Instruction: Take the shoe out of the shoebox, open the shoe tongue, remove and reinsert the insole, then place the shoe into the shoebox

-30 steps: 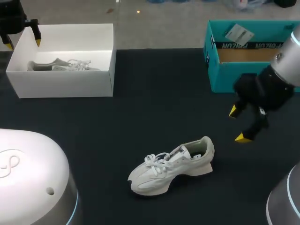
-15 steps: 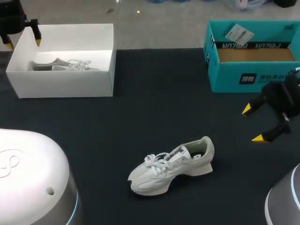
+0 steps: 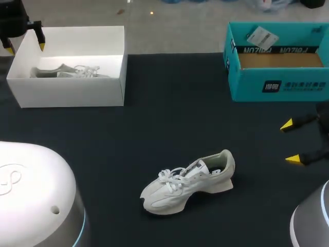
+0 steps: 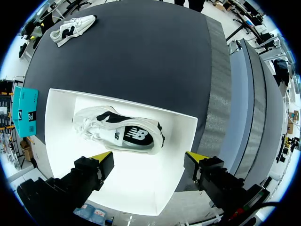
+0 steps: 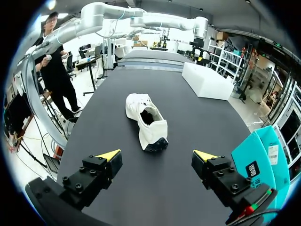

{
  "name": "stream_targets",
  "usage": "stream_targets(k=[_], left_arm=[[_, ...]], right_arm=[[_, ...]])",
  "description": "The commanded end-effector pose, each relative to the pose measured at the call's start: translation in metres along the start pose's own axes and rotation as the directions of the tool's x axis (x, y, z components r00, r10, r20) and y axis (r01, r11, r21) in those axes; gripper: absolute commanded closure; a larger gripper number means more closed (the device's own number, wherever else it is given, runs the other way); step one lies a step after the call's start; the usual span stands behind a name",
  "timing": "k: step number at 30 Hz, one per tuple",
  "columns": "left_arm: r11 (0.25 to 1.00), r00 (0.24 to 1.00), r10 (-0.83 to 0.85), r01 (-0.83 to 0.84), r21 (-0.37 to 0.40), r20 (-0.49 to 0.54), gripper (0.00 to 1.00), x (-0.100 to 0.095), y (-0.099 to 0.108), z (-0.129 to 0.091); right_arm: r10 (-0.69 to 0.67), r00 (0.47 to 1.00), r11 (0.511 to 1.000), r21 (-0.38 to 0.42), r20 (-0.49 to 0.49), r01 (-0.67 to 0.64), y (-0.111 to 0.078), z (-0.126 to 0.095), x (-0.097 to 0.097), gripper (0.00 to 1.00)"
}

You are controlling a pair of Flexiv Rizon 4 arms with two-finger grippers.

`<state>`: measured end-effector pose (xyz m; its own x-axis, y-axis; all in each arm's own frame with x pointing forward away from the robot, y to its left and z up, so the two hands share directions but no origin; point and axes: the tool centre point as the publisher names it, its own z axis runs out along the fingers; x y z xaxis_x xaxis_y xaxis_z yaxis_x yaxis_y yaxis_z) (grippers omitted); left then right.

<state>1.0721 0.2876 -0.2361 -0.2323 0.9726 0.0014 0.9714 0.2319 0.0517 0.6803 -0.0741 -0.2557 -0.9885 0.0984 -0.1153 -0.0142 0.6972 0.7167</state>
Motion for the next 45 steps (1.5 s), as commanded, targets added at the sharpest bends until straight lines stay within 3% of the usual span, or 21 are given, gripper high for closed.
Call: stream_targets(k=[1,27,45], left_arm=[[1.0,1.0,0.001,-0.001,0.001,-0.001,0.0,0.001,0.0,-0.001],[1.0,1.0,0.001,-0.001,0.001,-0.001,0.0,0.001,0.0,-0.001],[1.0,1.0,0.001,-0.001,0.001,-0.001,0.0,0.001,0.0,-0.001]], right_arm=[[0.0,1.0,1.0,0.001,0.027,0.0,0.0,0.001,0.004,0.0],[0.0,1.0,1.0,0.001,0.027,0.0,0.0,0.001,0.004,0.0],[-0.041,0.987,0.993,-0.112,-0.152,0.024,-0.032,0.078,-0.022,0.0]])
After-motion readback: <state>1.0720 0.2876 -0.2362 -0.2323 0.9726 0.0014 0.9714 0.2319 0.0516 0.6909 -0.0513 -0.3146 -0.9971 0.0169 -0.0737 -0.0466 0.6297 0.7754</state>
